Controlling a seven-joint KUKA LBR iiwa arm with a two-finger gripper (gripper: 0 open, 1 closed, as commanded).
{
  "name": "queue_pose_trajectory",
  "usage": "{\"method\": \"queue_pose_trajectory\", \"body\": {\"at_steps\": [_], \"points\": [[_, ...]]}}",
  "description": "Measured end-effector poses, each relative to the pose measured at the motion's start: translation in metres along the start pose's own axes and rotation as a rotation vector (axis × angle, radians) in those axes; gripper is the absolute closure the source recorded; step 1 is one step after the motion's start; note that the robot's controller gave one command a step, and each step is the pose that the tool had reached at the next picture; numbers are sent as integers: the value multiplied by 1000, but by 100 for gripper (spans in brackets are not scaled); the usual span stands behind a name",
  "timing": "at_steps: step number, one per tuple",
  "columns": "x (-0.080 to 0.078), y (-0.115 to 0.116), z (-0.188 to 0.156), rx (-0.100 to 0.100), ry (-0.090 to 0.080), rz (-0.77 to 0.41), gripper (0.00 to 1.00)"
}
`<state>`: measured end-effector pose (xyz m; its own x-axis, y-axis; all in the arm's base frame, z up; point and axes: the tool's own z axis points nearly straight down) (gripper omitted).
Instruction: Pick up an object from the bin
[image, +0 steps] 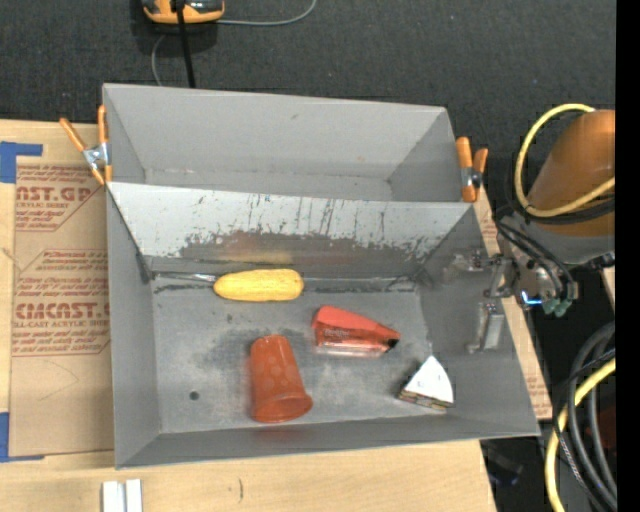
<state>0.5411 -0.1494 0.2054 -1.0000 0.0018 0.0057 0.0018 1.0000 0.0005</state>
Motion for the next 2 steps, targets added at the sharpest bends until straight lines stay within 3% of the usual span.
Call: {"method": "queue_pose_trajectory", "body": {"at_steps": [1,2], "points": [[-2,1,-5,2,-8,-2,0],[-10,39,42,4,-13,-29,0]]}}
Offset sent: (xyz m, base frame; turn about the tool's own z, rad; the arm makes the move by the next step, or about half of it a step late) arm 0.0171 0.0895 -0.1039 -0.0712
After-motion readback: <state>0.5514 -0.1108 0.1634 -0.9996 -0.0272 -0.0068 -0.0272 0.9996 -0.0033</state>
